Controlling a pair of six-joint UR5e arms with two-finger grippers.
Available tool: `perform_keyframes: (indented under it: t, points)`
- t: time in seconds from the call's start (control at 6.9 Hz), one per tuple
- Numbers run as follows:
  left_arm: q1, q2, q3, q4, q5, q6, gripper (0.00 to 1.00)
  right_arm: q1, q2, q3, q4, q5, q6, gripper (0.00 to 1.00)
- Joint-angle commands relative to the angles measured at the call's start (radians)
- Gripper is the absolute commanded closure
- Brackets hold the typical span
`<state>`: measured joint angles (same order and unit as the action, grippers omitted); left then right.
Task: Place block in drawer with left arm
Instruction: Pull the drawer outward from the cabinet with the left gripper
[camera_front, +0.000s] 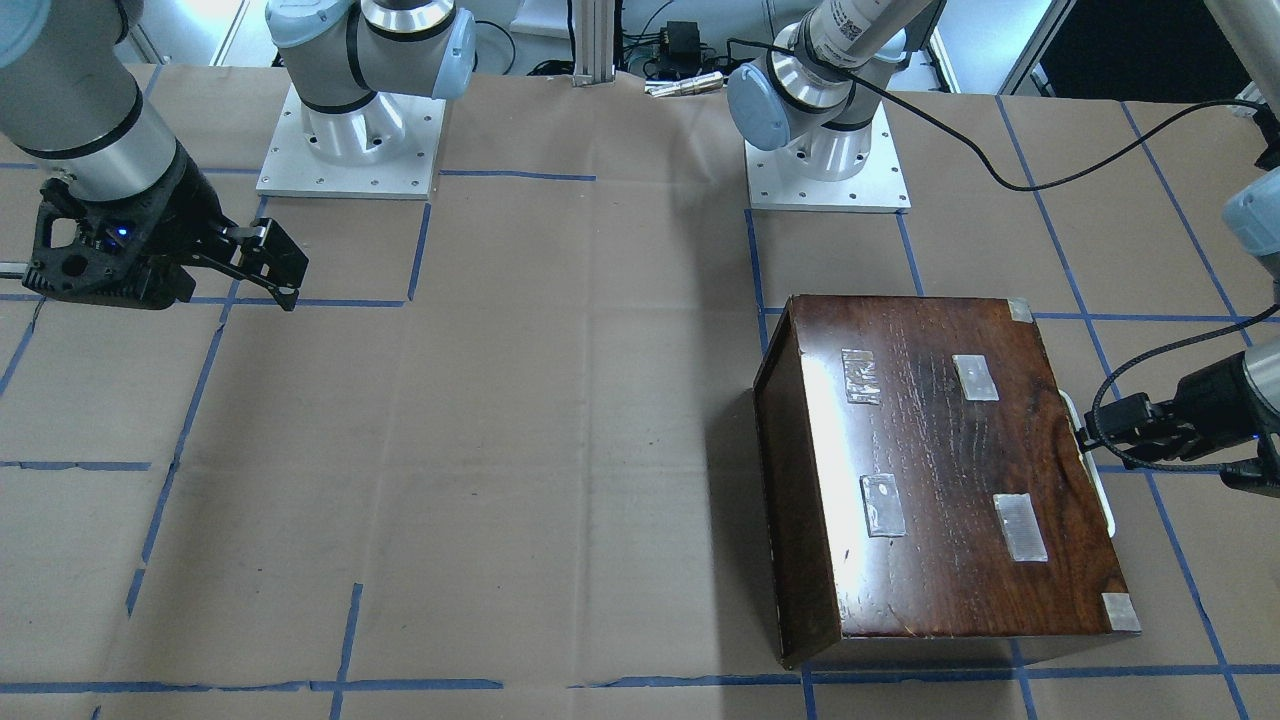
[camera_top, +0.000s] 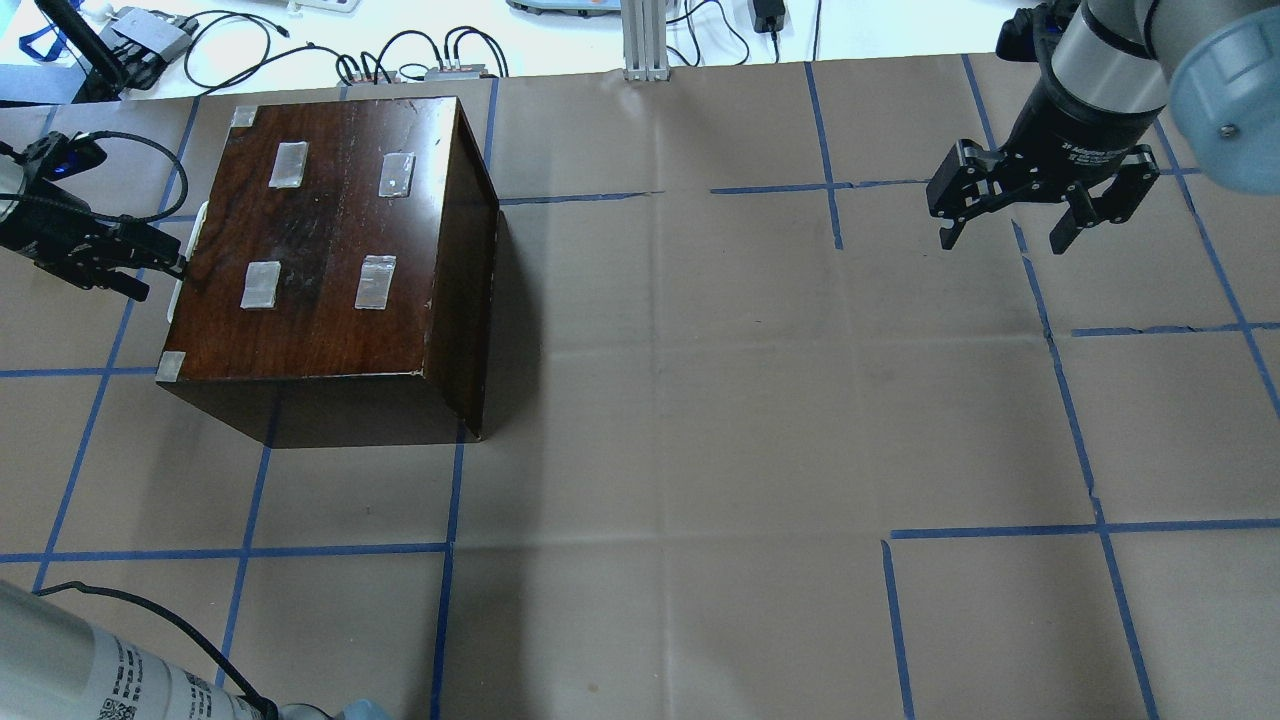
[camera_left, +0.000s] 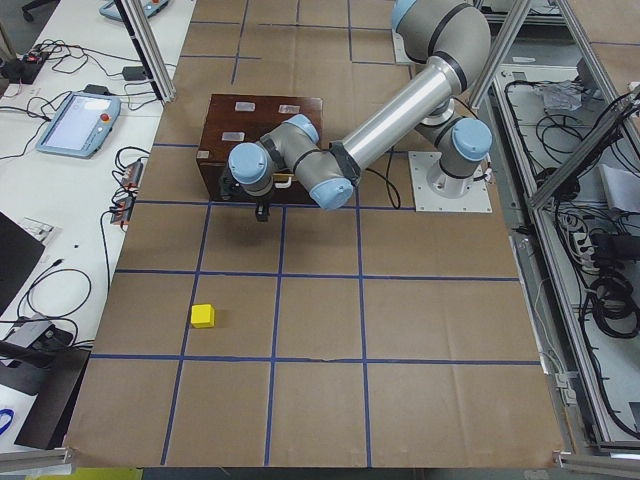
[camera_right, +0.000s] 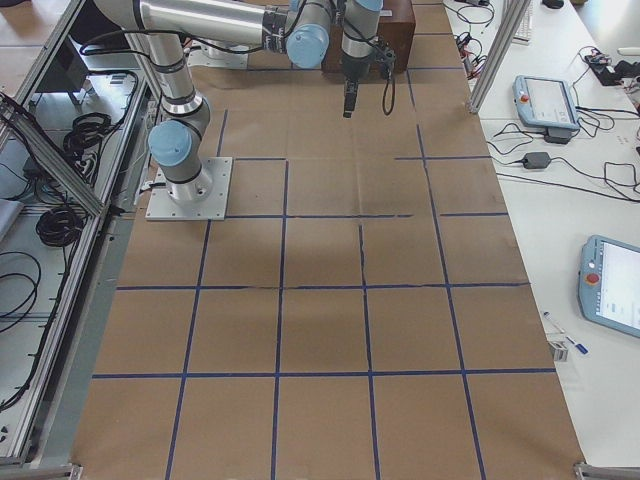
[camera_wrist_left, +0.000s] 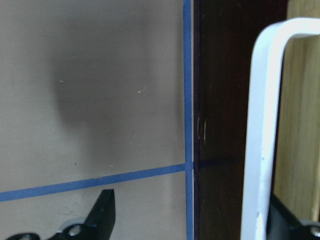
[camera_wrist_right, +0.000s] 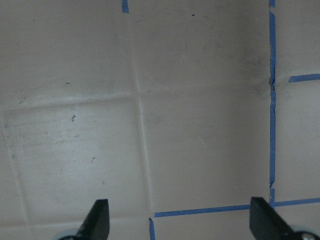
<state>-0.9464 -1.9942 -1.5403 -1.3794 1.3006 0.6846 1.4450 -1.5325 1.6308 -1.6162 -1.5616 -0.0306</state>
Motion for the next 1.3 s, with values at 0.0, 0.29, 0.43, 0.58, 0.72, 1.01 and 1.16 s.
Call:
perform_keyframes:
  t: [0.0, 0.29, 0.43, 0.58, 0.72, 1.01, 1.16]
  points:
    - [0.003, -0.014, 0.003, 0.026, 0.005, 0.0, 0.01, 0.0, 0.0, 0.001, 0.001, 0.0, 0.0, 0.0]
    - [0.011, -0.012, 0.005, 0.057, 0.011, 0.001, 0.01, 0.0, 0.0, 0.001, -0.001, 0.0, 0.0, 0.0]
    - [0.012, -0.012, 0.008, 0.068, 0.017, 0.001, 0.01, 0.0, 0.0, 0.0, -0.001, 0.0, 0.0, 0.0]
    - [0.012, -0.014, 0.02, 0.068, 0.043, 0.001, 0.01, 0.0, 0.0, 0.001, -0.001, 0.0, 0.0, 0.0]
    - [0.017, -0.014, 0.023, 0.068, 0.045, 0.001, 0.01, 0.0, 0.0, 0.0, 0.001, 0.0, 0.0, 0.0]
    - [0.06, -0.015, 0.029, 0.074, 0.046, 0.031, 0.01, 0.0, 0.0, 0.0, 0.001, 0.0, 0.0, 0.0]
    - [0.073, -0.015, 0.029, 0.074, 0.046, 0.052, 0.01, 0.0, 0.0, 0.001, -0.001, 0.0, 0.0, 0.0]
